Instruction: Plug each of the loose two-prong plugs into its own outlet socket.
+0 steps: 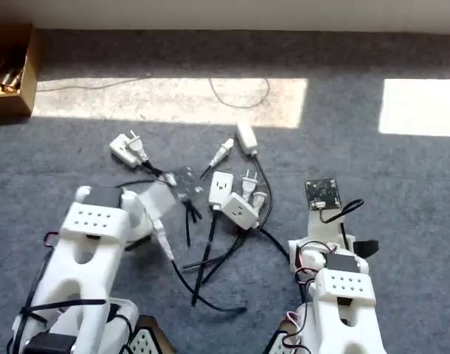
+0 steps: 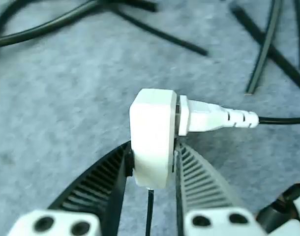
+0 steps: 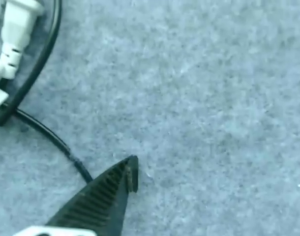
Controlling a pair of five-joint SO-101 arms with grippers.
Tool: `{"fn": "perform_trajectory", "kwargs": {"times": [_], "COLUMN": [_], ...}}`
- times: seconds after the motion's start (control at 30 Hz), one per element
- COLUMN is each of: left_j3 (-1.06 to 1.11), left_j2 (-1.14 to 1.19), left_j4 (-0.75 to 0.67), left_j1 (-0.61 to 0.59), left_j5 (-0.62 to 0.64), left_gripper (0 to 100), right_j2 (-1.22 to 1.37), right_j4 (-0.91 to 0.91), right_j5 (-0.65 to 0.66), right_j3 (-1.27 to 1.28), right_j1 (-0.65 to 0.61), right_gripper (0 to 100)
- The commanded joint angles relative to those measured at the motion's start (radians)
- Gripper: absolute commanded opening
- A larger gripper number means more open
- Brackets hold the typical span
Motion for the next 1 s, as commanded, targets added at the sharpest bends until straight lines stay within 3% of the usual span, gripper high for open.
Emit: {"fn": "perform_trajectory", "kwargs": {"times": [0.0,0.2,0.4,0.5,0.73,0.87,0.97], "left_j3": [-0.237,-0.512,-0.915,-1.205,-1.906,-2.247,-2.425], "left_j2": [-0.01,0.116,0.618,0.903,1.409,1.627,1.738], "left_j4": [0.043,-0.025,-0.08,-0.06,0.265,0.311,0.328], "left_j1": [-0.311,-0.748,-1.0,-1.059,-1.055,-1.056,-1.067], "left_j5": [-0.066,-0.169,-0.16,-0.087,0.021,0.138,0.189], "left_gripper": [0,0,0,0,0,1,7], "right_j2": [-0.016,-0.016,-0.016,-0.016,-0.016,-0.016,-0.016], "right_j4": [-0.015,-0.015,-0.015,-0.015,-0.015,-0.015,-0.015], "right_j5": [-0.006,-0.006,-0.006,-0.006,-0.006,-0.006,-0.006], "right_j3": [-0.001,-0.001,-0.001,-0.001,-0.001,-0.001,-0.001], "right_j1": [0.01,0.01,0.01,0.01,0.01,0.01,0.01], "right_gripper": [55.3,55.3,55.3,55.3,55.3,55.3,55.3]}}
